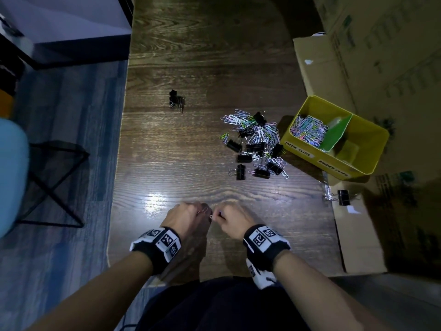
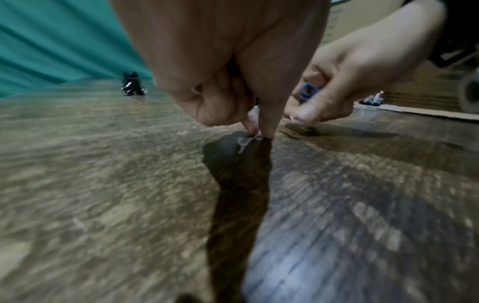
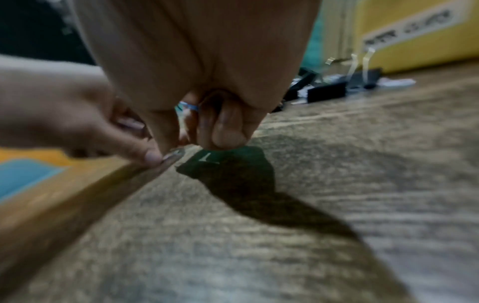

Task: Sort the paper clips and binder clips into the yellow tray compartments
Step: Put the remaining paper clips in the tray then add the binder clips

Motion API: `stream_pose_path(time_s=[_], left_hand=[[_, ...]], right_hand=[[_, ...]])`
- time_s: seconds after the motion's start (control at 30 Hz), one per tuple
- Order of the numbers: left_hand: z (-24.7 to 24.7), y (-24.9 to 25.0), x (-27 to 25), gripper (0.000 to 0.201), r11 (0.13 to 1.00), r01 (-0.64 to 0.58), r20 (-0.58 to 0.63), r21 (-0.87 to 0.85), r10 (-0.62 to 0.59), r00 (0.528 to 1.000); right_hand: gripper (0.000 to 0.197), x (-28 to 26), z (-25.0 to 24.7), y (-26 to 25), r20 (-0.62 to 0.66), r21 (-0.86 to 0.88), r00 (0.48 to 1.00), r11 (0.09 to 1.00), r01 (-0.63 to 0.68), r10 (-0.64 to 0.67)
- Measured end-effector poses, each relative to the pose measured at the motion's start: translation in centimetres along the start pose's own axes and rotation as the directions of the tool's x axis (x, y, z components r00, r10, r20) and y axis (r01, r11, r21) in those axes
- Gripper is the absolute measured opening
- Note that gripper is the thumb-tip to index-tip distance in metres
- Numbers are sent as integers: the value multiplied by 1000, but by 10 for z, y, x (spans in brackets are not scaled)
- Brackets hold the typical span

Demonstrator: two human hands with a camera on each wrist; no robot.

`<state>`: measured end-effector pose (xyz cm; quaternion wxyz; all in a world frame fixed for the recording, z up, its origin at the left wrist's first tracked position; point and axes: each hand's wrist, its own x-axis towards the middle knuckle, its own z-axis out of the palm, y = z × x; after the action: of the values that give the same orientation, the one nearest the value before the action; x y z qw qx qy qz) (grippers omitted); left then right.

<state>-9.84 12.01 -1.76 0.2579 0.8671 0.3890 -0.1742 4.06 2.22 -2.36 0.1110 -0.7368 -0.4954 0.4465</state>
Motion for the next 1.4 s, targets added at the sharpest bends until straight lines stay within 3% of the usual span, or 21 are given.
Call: stream_pose_path(time_s=[0.07,0.17,0.27,0.33,0.43,0.5,0.57,0.63,0.7,0.8,0.83,0.9,0.97,1.03,1.1,1.13,1.17,1.2,1.27,1.33,1.4], left_hand=[[1,8,-3,28,1000,-4,2,25,4,1000],[-2,15,5,26,999,29,30,46,-31,999],[-20,37,29,20,966,124,79,-226,-108,991],[-42,66,50,26,790,214,158,-575,-149,976],[-80,123,85,26,375,336,323,-864,-98,941],[-103,163,109,23,246,299,308,-922,-5,952],[-117,200,132,21,214,218,233,-952,50,971],[-123,232,153,21,229,155,174,-961,64,983],[-121,256,169,23,301,139,156,-943,32,987],[-114,272,186,17,400,131,160,-907,39,986],[-112,273,189,14,440,120,161,-890,58,985],[-108,270,193,24,479,118,179,-870,83,980],[-110,264,189,28,447,118,185,-887,110,977],[-115,250,183,20,370,107,167,-923,136,976],[-121,225,176,18,349,85,137,-933,128,982],[-124,209,171,18,379,55,103,-924,108,989],[-125,192,167,16,477,9,53,-879,79,995],[-122,173,163,12,620,-51,-15,-783,64,998],[-113,138,152,7,880,-142,-90,-452,113,989],[-96,114,138,22,961,-198,-10,-193,200,980],[-76,102,124,51,965,-262,95,-10,262,960]], right_hand=[[18,1,-11,7,-46,319,997,947,-44,62],[20,-2,-45,18,-128,622,976,781,-60,177],[24,-15,-94,23,-176,899,951,436,50,253],[21,-26,-134,25,-252,937,928,308,164,274],[22,-29,-188,36,-397,913,844,246,325,361],[26,-25,-217,47,-459,889,772,240,391,441],[24,-19,-238,60,-476,879,723,263,397,501],[20,-12,-253,72,-464,885,695,326,334,549],[18,-1,-261,85,-449,877,678,433,209,583],[14,11,-267,100,-410,844,706,533,54,578],[18,11,-267,102,-391,830,723,558,9,570],[46,13,-267,107,-378,809,749,588,-20,545],[59,9,-265,106,-374,792,774,611,-21,511],[44,4,-262,103,-439,739,769,674,13,466],[28,-6,-258,95,-540,660,761,742,118,360],[23,-11,-254,91,-553,630,785,757,175,279],[20,-18,-250,83,-526,611,826,765,202,202],[17,-21,-243,79,-476,598,870,772,216,126],[16,-24,-225,72,-388,436,922,881,182,1],[24,-20,-202,71,-272,70,959,993,99,-77],[39,-13,-180,73,-160,-230,987,973,-36,-1]])
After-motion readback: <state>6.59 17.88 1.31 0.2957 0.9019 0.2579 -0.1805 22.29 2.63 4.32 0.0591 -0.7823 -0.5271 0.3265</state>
